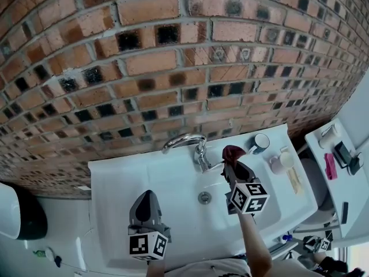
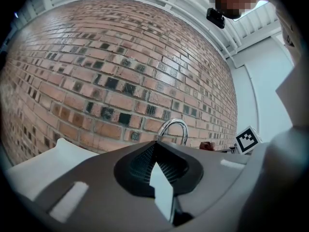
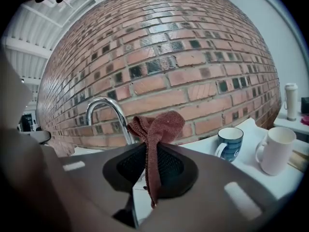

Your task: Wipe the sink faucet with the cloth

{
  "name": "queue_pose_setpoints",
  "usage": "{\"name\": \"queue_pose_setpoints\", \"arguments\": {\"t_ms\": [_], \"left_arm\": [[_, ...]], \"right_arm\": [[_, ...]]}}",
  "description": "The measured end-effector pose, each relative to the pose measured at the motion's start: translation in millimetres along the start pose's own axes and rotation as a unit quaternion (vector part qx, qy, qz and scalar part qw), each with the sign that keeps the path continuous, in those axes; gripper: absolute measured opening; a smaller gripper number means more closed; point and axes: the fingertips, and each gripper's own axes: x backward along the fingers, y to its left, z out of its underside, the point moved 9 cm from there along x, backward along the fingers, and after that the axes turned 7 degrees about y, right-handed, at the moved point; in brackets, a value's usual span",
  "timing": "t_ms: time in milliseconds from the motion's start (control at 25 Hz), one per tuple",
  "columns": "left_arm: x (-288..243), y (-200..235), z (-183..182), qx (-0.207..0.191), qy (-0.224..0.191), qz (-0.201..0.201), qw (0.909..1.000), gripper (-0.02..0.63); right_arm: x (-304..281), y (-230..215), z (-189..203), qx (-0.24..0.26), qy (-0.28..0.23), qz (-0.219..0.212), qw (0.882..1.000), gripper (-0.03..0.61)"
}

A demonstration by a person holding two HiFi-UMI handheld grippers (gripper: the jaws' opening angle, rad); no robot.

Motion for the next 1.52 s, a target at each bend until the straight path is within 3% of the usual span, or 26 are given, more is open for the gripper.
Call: {"name": "queue_pose_setpoints", "arguments": {"t_ms": [280, 560, 840, 1520], "left_arm": [[4.1, 3.5, -2.4, 0.002, -0.002, -0.010, 0.9999, -0.005], [3.5, -2.9, -4.1, 0.000, 0.002, -0.002, 1.0000, -0.005], [6.6, 6.0, -0.4, 0.003, 0.002, -0.012, 0.9999, -0.005], [5.8, 6.8, 2.7, 0.005, 0.000, -0.010, 0.9999, -0.005]], "right_arm": [[10.5, 25.6, 20.9, -0.022, 0.007, -0.030, 0.999, 0.044], [-17.5, 82.9, 53.1, -0.001, 0.081, -0.125, 0.989, 0.044], [-57.4, 80.7, 61.3, -0.028, 0.135, -0.092, 0.986, 0.044], [-67.0, 52.5, 16.0, -0.073, 0.098, -0.080, 0.989, 0.043]]}}
